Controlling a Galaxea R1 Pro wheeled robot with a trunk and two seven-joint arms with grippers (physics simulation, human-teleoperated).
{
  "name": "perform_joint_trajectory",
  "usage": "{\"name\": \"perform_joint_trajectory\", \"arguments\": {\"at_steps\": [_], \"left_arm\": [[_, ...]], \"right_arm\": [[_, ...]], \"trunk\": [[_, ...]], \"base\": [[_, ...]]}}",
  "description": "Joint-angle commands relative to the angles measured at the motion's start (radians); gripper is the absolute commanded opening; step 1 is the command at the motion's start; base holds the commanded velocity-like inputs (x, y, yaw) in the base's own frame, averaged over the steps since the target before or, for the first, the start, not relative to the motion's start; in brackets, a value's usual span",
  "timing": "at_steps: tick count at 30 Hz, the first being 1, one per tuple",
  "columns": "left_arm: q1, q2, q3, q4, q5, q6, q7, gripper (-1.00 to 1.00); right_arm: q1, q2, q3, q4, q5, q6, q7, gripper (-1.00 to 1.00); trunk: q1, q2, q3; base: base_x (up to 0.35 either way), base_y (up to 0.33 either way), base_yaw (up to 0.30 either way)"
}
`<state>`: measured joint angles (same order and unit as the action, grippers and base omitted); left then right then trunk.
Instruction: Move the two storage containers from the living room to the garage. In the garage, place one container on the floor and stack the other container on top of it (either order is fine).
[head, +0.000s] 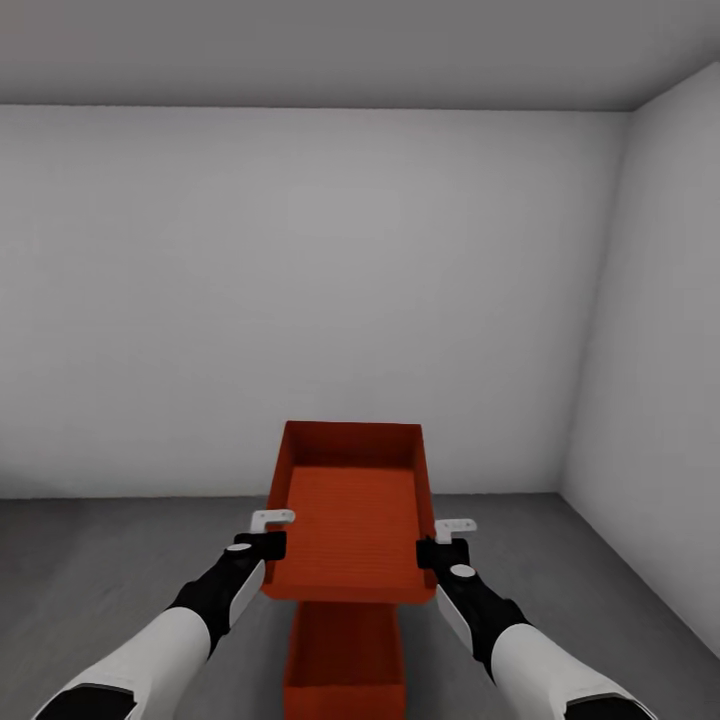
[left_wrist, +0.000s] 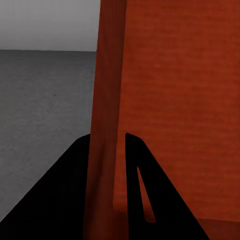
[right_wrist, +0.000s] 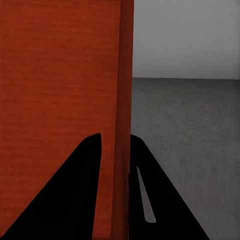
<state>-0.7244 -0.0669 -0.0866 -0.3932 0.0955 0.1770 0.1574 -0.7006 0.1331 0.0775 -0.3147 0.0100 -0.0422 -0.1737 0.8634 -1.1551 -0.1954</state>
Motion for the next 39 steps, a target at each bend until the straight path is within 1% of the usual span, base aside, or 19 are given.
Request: {"name": "perform_joint_trajectory", "arguments": {"at_steps": [1,33,39], "left_arm": [[-0.001,0.022,0.045,-0.005,-0.015,-0.01,0.022,-1.0],[-0.001,0.024,0.044,-0.008,-0.014,-0.01,0.022,-1.0],[-0.001,0.023,0.044,-0.01,-0.014,-0.01,0.022,-1.0]], "right_arm": [[0.0,-0.007,-0.013,0.003,-0.004,-0.002,-0.032,-1.0],[-0.001,-0.006,-0.011,0.003,-0.004,-0.005,-0.032,-1.0],[0.0,-0.006,-0.012,0.003,-0.004,-0.003,-0.032,-1.0]], "trunk": [[0.001,-0.001,-0.001],[0.001,-0.001,-0.001],[0.001,-0.001,-0.006]], "base": [[0.308,0.0,-0.003],[0.319,0.0,0.0],[0.068,0.0,0.0]]}}
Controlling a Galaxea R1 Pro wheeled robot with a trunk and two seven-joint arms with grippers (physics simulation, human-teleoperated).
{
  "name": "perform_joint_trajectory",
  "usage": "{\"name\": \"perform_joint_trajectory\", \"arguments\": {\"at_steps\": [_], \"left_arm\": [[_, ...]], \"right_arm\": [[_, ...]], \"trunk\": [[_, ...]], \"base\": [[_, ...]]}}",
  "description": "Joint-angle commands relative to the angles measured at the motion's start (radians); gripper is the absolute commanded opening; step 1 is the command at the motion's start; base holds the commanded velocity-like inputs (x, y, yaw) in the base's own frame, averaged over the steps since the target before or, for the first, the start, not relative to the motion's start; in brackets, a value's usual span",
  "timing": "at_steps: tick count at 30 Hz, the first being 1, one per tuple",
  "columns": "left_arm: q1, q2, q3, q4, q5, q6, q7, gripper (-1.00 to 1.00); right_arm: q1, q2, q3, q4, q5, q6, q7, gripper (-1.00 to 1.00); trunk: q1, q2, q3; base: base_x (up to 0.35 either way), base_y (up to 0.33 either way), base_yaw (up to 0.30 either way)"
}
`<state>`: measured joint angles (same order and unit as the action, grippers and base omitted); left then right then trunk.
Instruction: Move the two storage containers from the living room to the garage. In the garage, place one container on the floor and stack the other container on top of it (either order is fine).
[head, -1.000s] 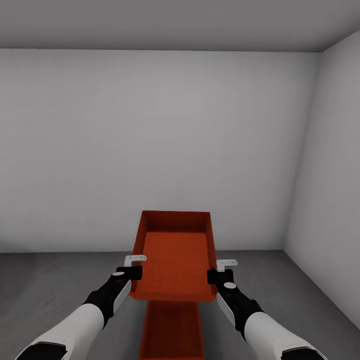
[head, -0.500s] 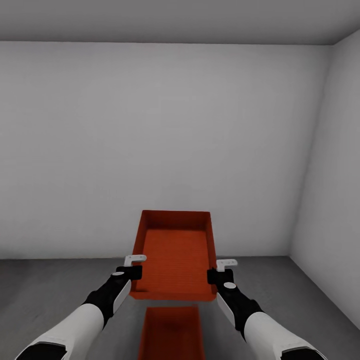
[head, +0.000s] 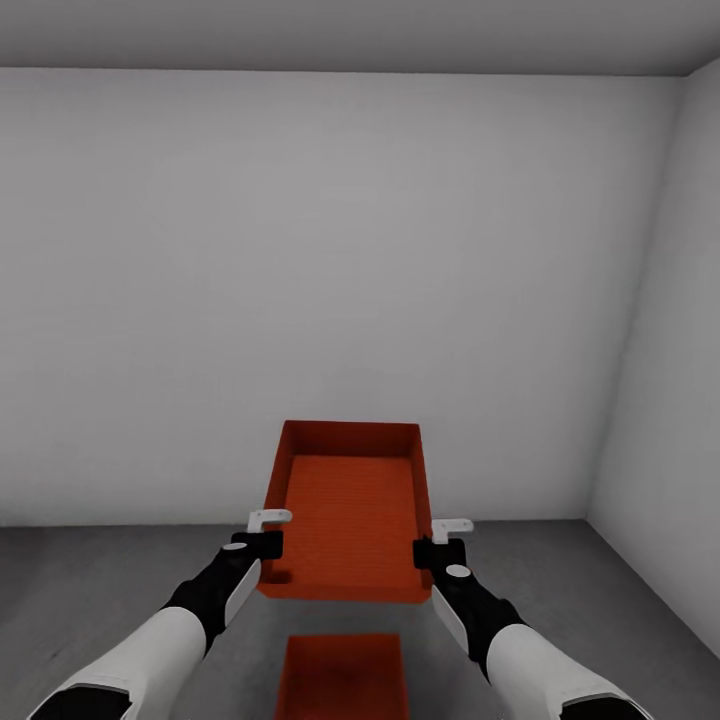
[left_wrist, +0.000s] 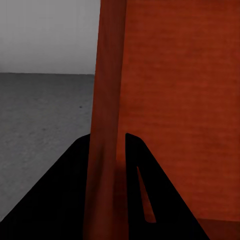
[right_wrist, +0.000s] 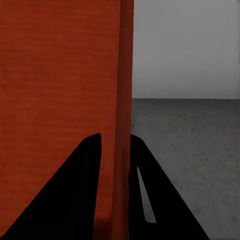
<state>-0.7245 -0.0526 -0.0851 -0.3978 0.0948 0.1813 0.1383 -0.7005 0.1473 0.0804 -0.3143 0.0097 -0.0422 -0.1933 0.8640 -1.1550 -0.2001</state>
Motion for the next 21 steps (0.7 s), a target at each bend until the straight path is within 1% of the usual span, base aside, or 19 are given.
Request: {"name": "perform_joint_trajectory", "arguments": {"at_steps": [1,21], "left_arm": [[-0.001,0.009,0.042,-0.006,-0.014,-0.014,0.041,-1.0],[-0.001,0.008,0.041,-0.006,-0.014,-0.014,0.041,-1.0]], "right_arm": [[-0.001,-0.02,-0.015,0.003,-0.004,-0.002,-0.012,-1.0],[-0.001,-0.022,-0.015,0.003,-0.004,-0.001,-0.012,-1.0]], "trunk": [[0.0,-0.001,-0.003],[0.0,-0.001,-0.034]], "base": [[0.013,0.0,0.0],[0.001,0.0,0.0]]}}
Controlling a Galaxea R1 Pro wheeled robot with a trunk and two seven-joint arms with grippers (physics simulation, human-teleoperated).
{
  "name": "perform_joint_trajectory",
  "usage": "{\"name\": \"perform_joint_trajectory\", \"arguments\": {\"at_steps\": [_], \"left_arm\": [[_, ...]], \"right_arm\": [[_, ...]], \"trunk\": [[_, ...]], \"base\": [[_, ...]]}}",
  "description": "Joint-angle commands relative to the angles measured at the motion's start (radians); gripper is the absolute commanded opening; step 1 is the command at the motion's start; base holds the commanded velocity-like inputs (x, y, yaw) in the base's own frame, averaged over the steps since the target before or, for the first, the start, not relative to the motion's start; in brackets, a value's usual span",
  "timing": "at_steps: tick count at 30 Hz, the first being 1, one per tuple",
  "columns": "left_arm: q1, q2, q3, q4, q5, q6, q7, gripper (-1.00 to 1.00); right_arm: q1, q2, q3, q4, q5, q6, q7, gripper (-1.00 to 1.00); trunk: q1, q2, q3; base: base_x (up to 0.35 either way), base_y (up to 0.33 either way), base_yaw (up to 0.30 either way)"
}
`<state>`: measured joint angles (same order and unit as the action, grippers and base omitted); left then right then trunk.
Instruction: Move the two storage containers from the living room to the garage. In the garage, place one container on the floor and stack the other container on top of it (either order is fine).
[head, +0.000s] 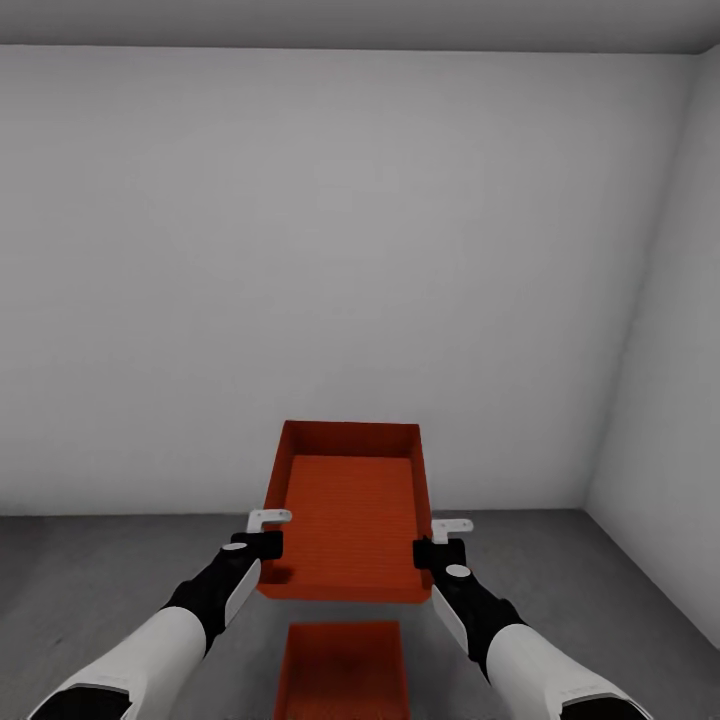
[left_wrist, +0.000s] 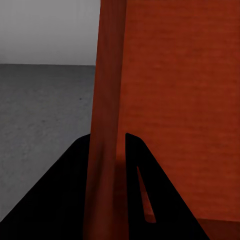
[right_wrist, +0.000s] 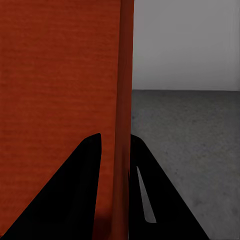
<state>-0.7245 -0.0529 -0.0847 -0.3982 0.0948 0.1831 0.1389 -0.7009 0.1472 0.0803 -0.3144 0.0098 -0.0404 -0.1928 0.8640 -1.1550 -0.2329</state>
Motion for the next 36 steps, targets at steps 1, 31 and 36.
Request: {"name": "perform_joint_trajectory", "arguments": {"at_steps": [1,31,36], "left_arm": [[-0.001,0.008,0.04,-0.005,-0.014,-0.016,0.041,-1.0],[-0.001,0.008,0.04,-0.007,-0.014,-0.016,0.041,-1.0],[-0.001,0.008,0.04,-0.007,-0.014,-0.016,0.041,-1.0]], "right_arm": [[0.0,-0.021,-0.015,0.003,-0.004,-0.003,-0.013,-1.0],[0.0,-0.022,-0.015,0.003,-0.004,-0.002,-0.013,-1.0],[0.0,-0.022,-0.014,0.003,-0.004,-0.003,-0.013,-1.0]], "trunk": [[0.0,-0.001,-0.003],[0.0,-0.001,-0.05],[0.0,-0.001,-0.058]], "base": [[0.0,0.0,0.0],[0.0,0.0,0.0],[0.0,0.0,0.0]]}}
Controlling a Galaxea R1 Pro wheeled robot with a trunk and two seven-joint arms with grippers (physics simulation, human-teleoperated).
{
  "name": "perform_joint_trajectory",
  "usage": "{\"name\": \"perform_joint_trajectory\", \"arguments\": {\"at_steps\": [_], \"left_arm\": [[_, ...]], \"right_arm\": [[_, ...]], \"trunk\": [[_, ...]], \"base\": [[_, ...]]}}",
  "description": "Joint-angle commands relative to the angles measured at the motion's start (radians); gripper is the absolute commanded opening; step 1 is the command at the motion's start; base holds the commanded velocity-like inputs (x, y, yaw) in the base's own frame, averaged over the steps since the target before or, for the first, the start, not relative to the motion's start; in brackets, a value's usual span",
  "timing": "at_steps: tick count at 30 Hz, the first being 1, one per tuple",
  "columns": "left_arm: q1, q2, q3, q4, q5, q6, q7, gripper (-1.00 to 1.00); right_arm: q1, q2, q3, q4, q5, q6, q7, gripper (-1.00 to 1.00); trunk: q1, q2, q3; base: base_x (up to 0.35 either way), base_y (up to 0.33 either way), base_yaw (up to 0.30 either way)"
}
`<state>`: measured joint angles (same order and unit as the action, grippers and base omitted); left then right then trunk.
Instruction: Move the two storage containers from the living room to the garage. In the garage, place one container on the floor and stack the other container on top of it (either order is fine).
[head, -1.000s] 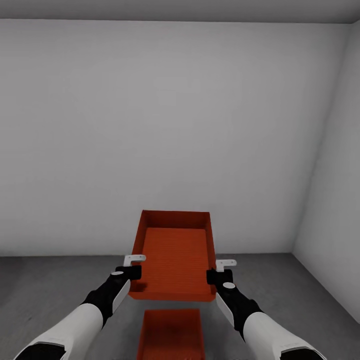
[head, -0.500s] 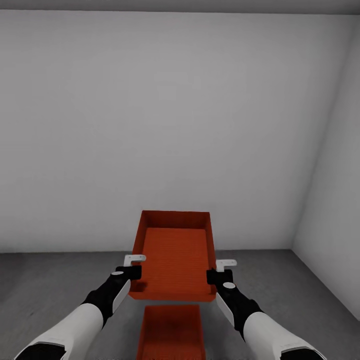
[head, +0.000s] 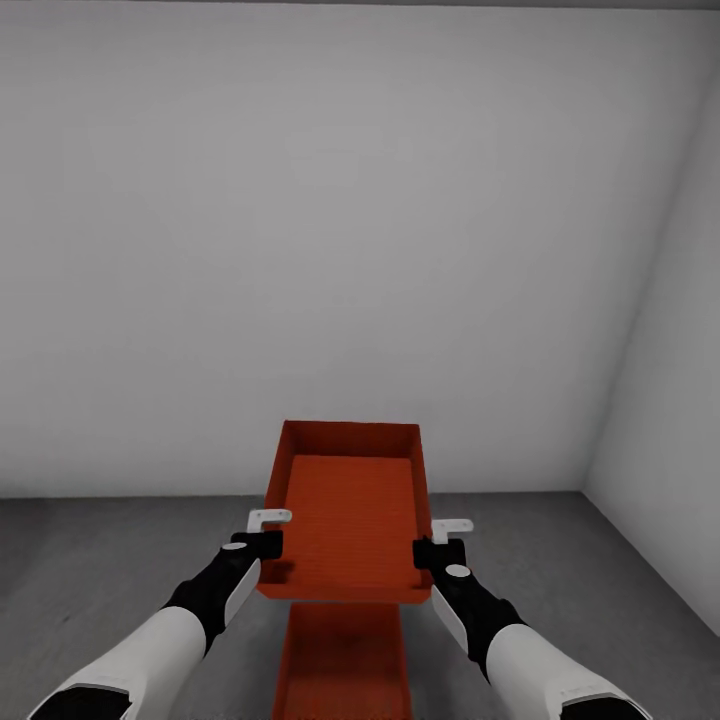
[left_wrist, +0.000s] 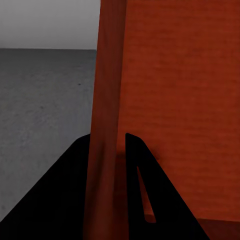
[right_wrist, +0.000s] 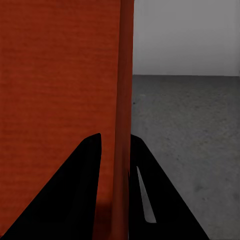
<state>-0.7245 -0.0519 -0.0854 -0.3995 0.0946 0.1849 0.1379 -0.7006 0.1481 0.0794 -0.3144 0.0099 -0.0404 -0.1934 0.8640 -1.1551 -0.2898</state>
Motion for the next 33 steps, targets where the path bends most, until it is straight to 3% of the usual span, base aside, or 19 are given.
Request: {"name": "perform_joint_trajectory", "arguments": {"at_steps": [1,33], "left_arm": [[-0.001,0.007,0.041,-0.005,-0.014,-0.018,0.042,-1.0],[-0.001,0.007,0.042,-0.002,-0.013,-0.018,0.042,-1.0]], "right_arm": [[0.0,-0.023,-0.014,0.003,-0.004,-0.003,-0.012,-1.0],[-0.001,-0.022,-0.014,0.005,-0.005,-0.002,-0.015,-1.0]], "trunk": [[0.0,-0.001,-0.003],[0.0,-0.001,-0.053]], "base": [[0.0,0.0,0.0],[0.0,0.0,0.0]]}}
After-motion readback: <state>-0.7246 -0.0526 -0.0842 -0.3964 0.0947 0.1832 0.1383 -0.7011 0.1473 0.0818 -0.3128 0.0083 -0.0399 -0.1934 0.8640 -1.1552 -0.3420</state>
